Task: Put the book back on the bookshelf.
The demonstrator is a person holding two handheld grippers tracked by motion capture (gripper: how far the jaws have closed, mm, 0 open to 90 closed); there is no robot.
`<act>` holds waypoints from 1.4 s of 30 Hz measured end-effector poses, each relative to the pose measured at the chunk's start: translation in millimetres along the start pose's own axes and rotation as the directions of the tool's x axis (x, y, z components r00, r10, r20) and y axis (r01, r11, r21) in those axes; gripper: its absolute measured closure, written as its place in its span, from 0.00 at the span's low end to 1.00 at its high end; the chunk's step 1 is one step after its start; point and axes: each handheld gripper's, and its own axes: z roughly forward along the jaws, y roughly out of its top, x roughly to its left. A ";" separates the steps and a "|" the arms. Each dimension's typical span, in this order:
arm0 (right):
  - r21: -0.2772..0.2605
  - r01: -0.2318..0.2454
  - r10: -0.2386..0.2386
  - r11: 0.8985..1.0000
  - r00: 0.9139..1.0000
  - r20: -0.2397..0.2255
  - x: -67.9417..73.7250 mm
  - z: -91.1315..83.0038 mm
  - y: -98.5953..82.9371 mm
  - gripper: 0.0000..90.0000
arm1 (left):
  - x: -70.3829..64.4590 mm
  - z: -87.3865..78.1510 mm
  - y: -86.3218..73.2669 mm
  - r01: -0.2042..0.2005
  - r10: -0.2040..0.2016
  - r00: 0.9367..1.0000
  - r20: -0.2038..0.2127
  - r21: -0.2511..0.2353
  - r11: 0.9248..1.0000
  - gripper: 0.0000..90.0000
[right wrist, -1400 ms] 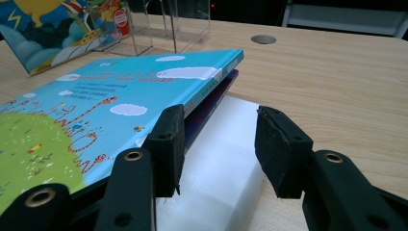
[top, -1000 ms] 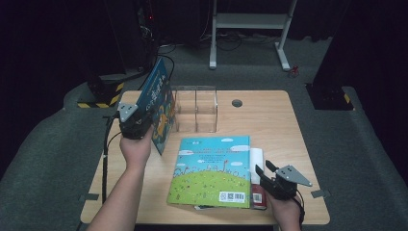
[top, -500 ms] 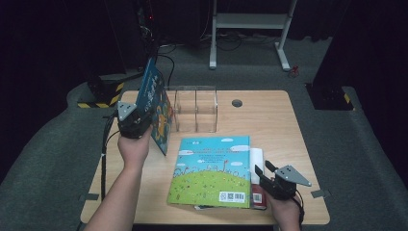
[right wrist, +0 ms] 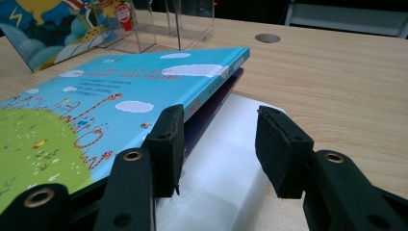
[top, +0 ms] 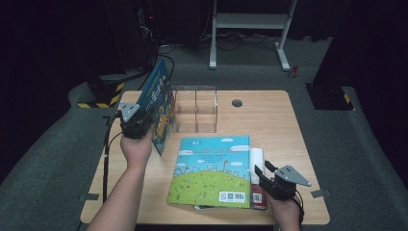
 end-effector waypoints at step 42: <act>-0.012 -0.019 0.019 1.000 1.000 0.004 -4.7 -3.2 -0.3 0.60 | -11.3 39.1 14.2 -0.005 -0.001 0.995 -0.095 -0.066 0.998 0.93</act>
